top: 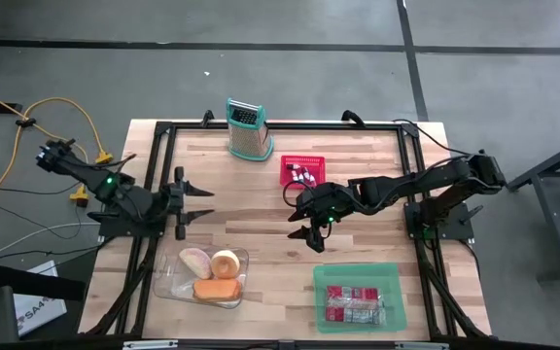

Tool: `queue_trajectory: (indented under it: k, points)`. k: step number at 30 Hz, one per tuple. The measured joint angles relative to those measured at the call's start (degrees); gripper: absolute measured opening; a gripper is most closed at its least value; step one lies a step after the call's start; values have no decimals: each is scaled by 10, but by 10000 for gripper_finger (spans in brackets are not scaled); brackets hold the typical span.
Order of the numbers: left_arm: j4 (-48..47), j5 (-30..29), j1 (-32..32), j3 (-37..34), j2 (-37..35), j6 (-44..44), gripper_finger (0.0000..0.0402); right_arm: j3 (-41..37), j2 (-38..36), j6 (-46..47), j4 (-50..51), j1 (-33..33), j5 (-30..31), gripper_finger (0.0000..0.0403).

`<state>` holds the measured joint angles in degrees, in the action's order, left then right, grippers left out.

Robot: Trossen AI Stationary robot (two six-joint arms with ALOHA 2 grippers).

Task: Pick & Place Food Item
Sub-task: Return to Home Position

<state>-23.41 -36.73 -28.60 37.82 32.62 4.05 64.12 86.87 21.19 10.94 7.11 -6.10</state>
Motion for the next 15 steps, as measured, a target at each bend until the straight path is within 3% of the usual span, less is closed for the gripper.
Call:
queue_trajectory:
  k: [15]
  points:
    - [200,34,12,-204,-178,-75,187,0,0,0,0,0,0,236]
